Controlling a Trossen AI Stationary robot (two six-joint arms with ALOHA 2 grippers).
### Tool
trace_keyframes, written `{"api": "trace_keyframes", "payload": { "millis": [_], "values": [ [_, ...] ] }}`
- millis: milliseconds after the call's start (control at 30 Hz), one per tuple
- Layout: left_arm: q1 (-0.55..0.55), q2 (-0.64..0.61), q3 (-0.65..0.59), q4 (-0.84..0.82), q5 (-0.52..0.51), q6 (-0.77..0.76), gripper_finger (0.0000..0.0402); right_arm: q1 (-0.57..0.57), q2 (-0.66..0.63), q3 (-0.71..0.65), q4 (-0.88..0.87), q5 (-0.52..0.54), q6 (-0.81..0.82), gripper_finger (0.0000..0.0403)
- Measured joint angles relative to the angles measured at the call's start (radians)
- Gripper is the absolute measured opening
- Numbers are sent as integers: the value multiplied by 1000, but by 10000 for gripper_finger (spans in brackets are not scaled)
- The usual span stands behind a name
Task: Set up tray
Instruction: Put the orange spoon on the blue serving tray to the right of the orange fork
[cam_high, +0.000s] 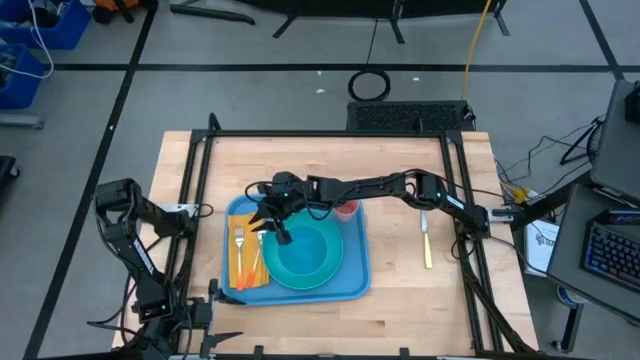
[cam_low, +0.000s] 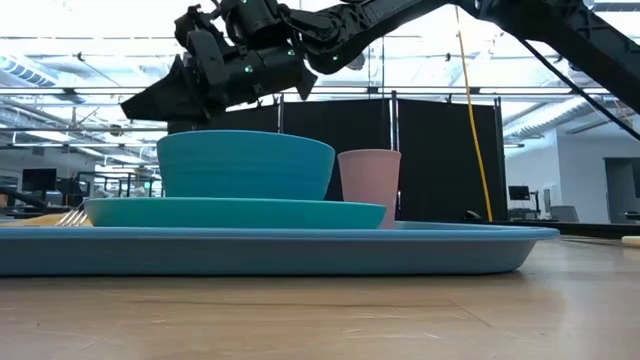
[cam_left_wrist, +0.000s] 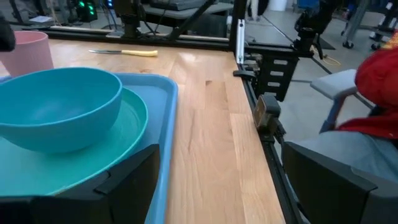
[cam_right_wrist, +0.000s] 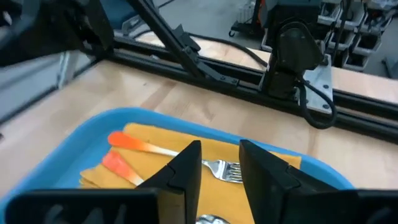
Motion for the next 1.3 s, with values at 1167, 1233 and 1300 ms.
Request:
{"api": "trace_keyframes", "payload": {
  "millis": [1167,1233,1300],
  "values": [
    [347,1,-2,148,148,-82,335,292,-665,-941,296,372,-105,1],
    [359,0,-2,177,164,-64,335,301,-744,-1048,378,411,-112,1],
    [372,0,-2,193,194,-47,335,305,-819,-1138,458,421,-127,1]
  ]
}}
